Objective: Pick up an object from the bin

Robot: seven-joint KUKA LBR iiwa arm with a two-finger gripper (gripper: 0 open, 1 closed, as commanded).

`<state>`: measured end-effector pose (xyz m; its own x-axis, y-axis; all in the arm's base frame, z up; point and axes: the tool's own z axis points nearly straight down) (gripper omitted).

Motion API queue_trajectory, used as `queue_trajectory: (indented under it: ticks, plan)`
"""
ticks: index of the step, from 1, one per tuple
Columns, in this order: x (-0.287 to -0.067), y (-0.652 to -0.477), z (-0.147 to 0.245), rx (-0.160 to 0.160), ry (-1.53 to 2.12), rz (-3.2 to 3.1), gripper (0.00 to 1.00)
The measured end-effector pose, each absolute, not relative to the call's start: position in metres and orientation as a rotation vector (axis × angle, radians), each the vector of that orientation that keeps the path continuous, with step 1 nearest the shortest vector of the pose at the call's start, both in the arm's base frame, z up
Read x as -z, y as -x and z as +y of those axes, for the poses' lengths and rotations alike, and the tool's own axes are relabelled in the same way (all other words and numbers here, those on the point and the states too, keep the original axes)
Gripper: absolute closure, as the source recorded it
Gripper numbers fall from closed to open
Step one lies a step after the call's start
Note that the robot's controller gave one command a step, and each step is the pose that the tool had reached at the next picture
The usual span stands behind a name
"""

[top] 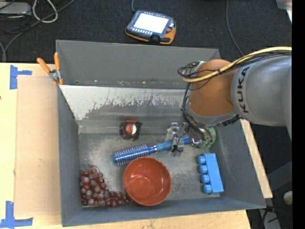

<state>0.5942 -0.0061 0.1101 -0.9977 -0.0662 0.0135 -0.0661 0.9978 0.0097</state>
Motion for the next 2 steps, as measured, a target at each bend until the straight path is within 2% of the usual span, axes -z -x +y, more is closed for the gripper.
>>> queue_trajectory:
  ticks: [1, 2]
  plan:
    - [-0.1222, -0.6159, 0.0809, 0.019, -0.256, -3.124, 1.00]
    - [-0.1294, -0.6104, 0.0729, 0.021, -0.244, -3.115, 1.00]
